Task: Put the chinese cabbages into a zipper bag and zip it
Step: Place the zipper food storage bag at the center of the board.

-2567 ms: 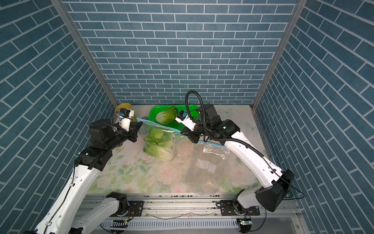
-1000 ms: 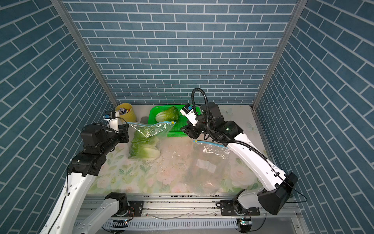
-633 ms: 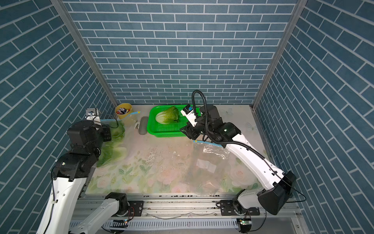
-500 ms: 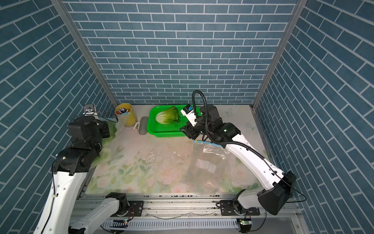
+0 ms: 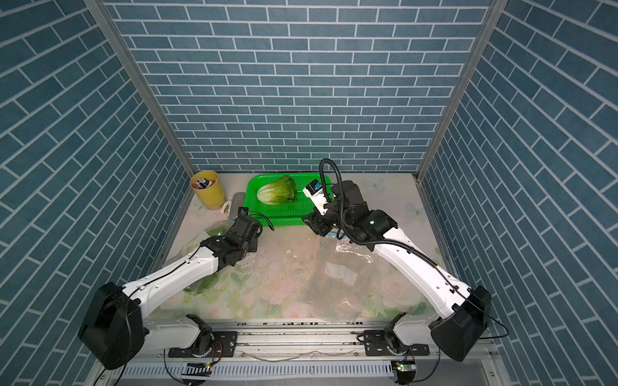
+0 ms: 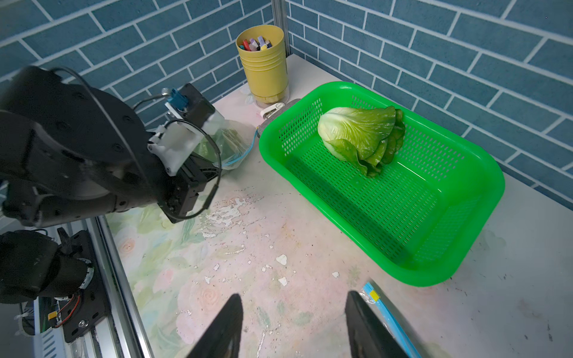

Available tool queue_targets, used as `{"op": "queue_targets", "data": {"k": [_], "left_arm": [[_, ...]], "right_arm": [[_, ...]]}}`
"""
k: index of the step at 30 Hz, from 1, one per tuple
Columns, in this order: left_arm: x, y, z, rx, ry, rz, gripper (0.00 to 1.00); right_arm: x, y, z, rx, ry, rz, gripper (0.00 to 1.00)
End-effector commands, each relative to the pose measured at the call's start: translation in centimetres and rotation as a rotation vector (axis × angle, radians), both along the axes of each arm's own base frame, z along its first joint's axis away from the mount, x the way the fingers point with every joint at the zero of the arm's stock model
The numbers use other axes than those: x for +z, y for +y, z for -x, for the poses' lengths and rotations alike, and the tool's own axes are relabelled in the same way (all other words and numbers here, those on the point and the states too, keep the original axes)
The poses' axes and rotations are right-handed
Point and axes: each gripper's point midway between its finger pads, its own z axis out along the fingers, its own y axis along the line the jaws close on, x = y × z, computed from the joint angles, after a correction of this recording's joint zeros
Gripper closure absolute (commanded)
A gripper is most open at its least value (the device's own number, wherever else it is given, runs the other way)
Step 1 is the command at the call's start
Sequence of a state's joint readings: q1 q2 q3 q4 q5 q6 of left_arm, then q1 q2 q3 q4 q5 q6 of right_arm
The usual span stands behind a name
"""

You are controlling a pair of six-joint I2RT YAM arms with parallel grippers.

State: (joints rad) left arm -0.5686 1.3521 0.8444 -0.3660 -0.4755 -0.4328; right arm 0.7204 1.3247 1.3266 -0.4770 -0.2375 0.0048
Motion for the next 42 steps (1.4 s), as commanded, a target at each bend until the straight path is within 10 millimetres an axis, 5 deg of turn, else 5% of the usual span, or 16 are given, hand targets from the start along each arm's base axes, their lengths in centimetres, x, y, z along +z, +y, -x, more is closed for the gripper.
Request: {"op": "queue_targets", "data": {"k": [1, 5, 10, 19, 22, 27, 31, 36, 42], "left_arm": [[0.0, -1.3, -1.3, 0.068, -0.065, 0.118, 1.0], [-1.8, -1.6, -1.7, 0.088, -0.069, 0.155, 1.0], [-2.9, 0.6, -3.0, 0.163, -0.031, 0.047, 1.0], [-0.9, 6.2, -6.2, 0.284, -0.097, 0.095, 1.0], [-0.7, 6.0, -6.7, 0.274, -0.103, 0.115, 0.97], [-0.5, 5.4, -6.3, 0.256, -0.077, 0.146, 0.65], [0.0, 4.9, -4.9, 0.238, -0.056, 0.195, 0.52], [1.3, 2.6, -2.6, 0.162, -0.035, 0.221, 0.45], [2.1, -2.7, 0.8, -0.012, 0.046, 0.178, 0.33]], "right_arm": [[0.7, -0.3, -0.3, -0.051, 0.005, -0.05, 0.46], [0.2, -0.5, -0.8, -0.088, 0.01, -0.057, 0.46], [-0.1, -0.5, -1.4, -0.116, 0.015, -0.058, 0.46], [-0.9, -0.8, -2.4, -0.175, 0.031, -0.045, 0.46], [-1.3, -0.9, -2.7, -0.19, 0.035, -0.038, 0.46], [-1.6, -1.3, -3.1, -0.217, 0.048, -0.029, 0.46], [-2.3, -2.3, -3.9, -0.281, 0.052, -0.003, 0.46], [-3.6, -4.2, -4.6, -0.374, 0.093, 0.015, 0.46], [-5.3, -7.7, -5.1, -0.537, 0.174, 0.058, 0.46]]}}
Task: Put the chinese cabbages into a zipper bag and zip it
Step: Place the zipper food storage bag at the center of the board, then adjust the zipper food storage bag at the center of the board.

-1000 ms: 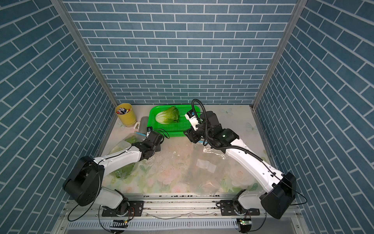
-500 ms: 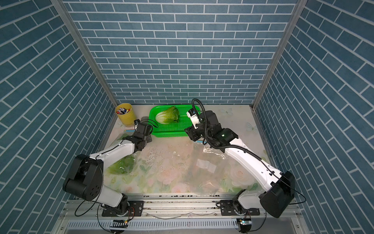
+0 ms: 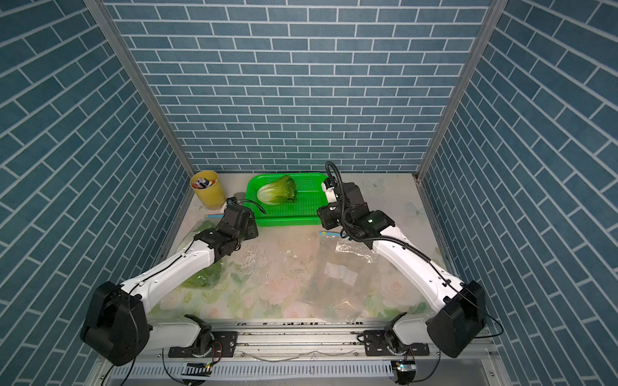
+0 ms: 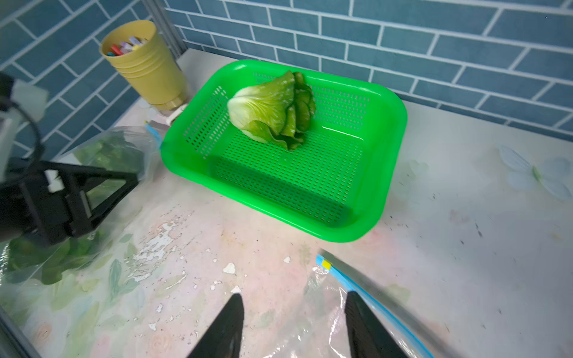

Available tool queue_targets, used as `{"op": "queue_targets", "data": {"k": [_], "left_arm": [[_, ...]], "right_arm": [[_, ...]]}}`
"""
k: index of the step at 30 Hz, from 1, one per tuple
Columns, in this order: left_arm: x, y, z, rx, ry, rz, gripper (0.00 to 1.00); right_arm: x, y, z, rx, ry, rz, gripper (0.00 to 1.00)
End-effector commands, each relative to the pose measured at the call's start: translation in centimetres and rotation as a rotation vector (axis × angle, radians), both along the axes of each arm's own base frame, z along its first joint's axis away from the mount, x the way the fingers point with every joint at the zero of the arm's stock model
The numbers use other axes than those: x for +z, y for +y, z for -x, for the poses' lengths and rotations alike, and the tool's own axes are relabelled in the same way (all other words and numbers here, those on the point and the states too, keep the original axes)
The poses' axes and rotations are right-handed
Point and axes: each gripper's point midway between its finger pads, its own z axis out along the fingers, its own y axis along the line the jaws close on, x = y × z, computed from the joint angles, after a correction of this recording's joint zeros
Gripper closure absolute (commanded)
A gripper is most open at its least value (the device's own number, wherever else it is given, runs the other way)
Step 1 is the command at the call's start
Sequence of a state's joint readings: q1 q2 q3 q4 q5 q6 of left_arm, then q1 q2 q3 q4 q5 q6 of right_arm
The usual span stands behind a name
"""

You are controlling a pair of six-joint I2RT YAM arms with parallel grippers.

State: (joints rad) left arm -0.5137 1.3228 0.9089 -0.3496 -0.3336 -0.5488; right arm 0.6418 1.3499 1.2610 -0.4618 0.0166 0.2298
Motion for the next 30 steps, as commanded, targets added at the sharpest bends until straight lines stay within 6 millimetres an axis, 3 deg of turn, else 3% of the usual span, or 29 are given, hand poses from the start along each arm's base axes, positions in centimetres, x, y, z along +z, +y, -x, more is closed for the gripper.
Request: {"op": "queue_targets", "data": {"k": [1, 8, 14, 22, 30], "left_arm": [[-0.8, -2.6, 3.0, -0.107, 0.095, -0.055, 0.33], [-1.3, -11.0, 8.9, -0.34, 0.162, 0.035, 0.31], [-2.7, -16.3, 13.8, -0.482, 0.258, 0.103, 0.31], [-3.4, -19.3, 19.2, -0.588, 0.361, 0.222, 0.28], [-4.8, -21.0, 22.2, -0.632, 0.439, 0.217, 0.25]], "right_arm": [[-1.8, -2.8, 0.1, -0.147, 0.089, 0.019, 0.46], [-4.7, -5.4, 1.7, -0.244, 0.191, -0.012, 0.46], [-7.7, -7.2, 3.5, -0.3, 0.252, -0.029, 0.46], [-9.9, -8.0, 4.2, -0.336, 0.305, -0.081, 0.46], [-10.4, -8.3, 3.7, -0.348, 0.318, -0.109, 0.46]]}}
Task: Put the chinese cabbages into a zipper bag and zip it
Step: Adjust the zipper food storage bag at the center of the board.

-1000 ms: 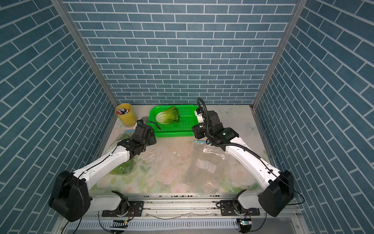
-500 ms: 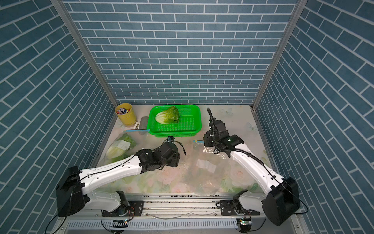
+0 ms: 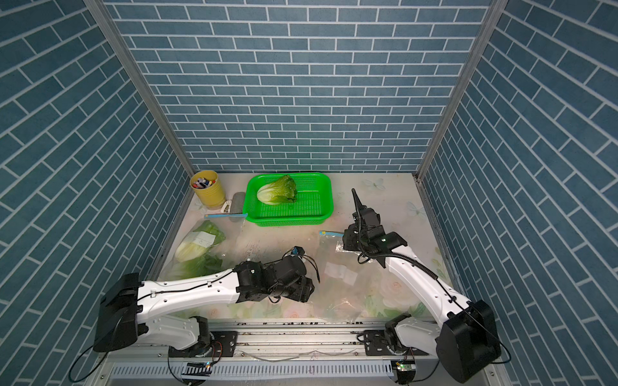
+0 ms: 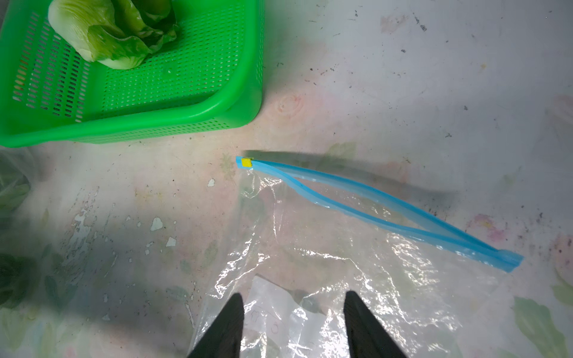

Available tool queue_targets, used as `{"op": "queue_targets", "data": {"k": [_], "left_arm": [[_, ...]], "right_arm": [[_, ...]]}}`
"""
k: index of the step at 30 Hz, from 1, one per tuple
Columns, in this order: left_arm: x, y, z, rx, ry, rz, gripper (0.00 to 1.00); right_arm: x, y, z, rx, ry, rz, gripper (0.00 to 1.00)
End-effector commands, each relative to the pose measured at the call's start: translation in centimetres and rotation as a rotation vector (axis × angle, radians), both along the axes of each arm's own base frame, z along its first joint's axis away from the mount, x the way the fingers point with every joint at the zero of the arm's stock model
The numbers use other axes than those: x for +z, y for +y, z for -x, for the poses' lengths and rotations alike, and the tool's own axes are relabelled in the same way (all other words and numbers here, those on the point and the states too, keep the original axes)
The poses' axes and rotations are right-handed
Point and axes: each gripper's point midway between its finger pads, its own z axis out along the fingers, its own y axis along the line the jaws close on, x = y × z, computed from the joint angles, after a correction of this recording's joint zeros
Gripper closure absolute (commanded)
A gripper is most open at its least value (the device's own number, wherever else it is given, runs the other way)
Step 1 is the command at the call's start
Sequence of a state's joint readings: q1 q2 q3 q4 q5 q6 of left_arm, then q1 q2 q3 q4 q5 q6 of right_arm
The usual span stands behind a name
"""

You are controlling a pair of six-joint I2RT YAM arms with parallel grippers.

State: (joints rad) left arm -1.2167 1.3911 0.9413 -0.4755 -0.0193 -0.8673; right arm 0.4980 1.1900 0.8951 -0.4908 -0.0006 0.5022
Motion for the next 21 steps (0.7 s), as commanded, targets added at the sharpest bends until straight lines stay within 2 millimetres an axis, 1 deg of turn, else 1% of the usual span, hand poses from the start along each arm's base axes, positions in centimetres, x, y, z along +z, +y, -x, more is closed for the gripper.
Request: {"op": "queue_targets", "data": {"k": [1, 3, 6, 10, 12, 13, 15, 17, 21], "left_arm": [[-1.3, -0.7, 1.4, -0.019, 0.04, -0.021, 0.24], [-1.9, -0.9, 1.9, -0.039, 0.044, -0.041, 0.21], [-3.3, -0.5, 2.2, -0.038, 0.047, -0.116, 0.21], [-4.4, -1.4, 2.4, -0.075, 0.054, -0.135, 0.19], [-5.2, -1.3, 2.3, -0.072, 0.055, -0.16, 0.26], [-5.7, -1.0, 2.3, -0.07, 0.056, -0.18, 0.28], [-6.4, -0.3, 2.1, -0.062, 0.049, -0.224, 0.3], [-7.0, 0.6, 1.8, -0.044, 0.037, -0.27, 0.34], [-7.9, 2.4, 0.9, -0.02, 0.016, -0.341, 0.34]], "right_arm": [[0.1, 0.1, -0.1, -0.04, 0.002, -0.057, 0.46], [0.1, 0.0, -0.1, -0.045, 0.011, -0.067, 0.46], [0.1, 0.0, -0.1, -0.047, 0.01, -0.076, 0.47], [0.2, -0.2, -0.1, -0.057, 0.005, -0.087, 0.47], [0.5, -0.2, -0.1, -0.056, 0.004, -0.09, 0.47], [0.5, -0.2, -0.1, -0.057, 0.001, -0.091, 0.47], [0.5, -0.3, -0.2, -0.06, -0.004, -0.088, 0.47], [0.5, -0.4, -0.3, -0.065, -0.004, -0.089, 0.47], [0.5, -0.4, -0.5, -0.067, -0.002, -0.088, 0.47]]}}
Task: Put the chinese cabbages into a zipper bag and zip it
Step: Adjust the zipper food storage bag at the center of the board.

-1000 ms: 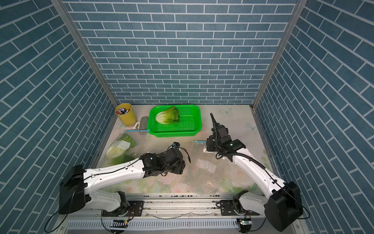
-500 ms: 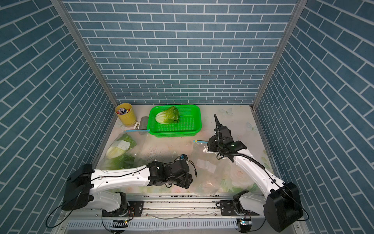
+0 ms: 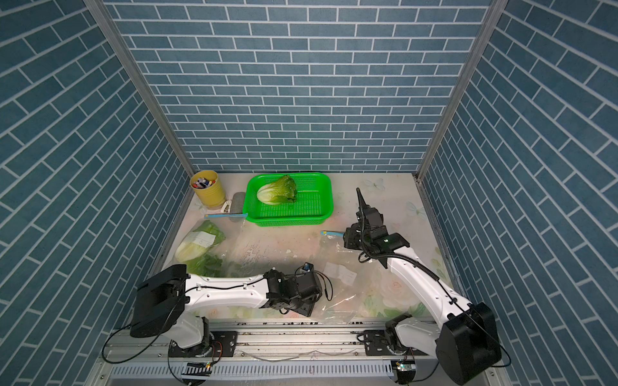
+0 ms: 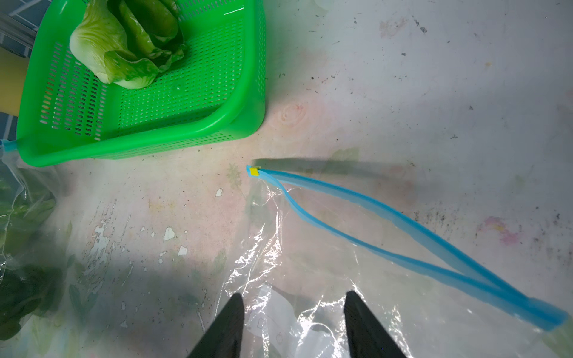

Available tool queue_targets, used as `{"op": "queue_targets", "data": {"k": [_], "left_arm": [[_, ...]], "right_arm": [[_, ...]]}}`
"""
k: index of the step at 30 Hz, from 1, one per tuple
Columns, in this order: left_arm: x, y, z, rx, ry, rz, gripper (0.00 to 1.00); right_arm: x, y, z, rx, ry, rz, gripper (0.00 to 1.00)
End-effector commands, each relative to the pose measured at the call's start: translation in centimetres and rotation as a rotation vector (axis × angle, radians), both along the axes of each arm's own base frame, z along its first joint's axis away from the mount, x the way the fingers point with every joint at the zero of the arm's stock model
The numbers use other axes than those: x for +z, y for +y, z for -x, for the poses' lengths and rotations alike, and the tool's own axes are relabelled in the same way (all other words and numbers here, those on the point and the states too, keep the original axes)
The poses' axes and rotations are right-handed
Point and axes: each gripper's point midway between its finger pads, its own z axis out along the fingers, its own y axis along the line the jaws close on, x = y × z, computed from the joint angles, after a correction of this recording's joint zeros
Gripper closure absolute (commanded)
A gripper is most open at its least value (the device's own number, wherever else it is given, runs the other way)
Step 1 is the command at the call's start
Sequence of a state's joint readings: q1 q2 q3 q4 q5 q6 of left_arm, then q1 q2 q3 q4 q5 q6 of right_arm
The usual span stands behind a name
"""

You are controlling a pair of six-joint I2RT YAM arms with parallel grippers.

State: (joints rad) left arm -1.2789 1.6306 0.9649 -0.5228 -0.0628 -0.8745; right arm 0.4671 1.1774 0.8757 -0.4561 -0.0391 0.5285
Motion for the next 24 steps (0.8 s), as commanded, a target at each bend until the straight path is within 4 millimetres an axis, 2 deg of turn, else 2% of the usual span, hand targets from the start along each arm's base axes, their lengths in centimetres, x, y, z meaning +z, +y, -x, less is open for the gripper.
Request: {"op": "queue_targets", "data": {"k": [1, 5, 9, 16, 20, 24], "left_arm": [[-0.9, 2.3, -1.1, 0.018, -0.033, -0.094, 0.34], [-1.3, 5.0, -2.7, 0.053, -0.053, -0.167, 0.34], [-0.9, 8.2, -5.0, 0.099, -0.079, -0.225, 0.33], [0.9, 12.8, -8.8, 0.212, -0.14, -0.231, 0.31], [2.2, 14.2, -10.5, 0.249, -0.173, -0.201, 0.31], [5.2, 13.1, -10.9, 0.259, -0.215, -0.085, 0.31]], "right_arm": [[0.3, -0.2, -0.3, -0.044, 0.003, -0.033, 0.47], [0.6, -0.4, -0.6, -0.051, 0.011, -0.037, 0.46], [0.8, -1.1, -1.0, -0.068, 0.02, -0.047, 0.46], [0.8, -2.5, -1.3, -0.107, 0.068, -0.085, 0.46], [0.2, -3.4, -1.1, -0.134, 0.122, -0.114, 0.46], [-0.9, -4.6, -0.8, -0.175, 0.171, -0.15, 0.47]]}}
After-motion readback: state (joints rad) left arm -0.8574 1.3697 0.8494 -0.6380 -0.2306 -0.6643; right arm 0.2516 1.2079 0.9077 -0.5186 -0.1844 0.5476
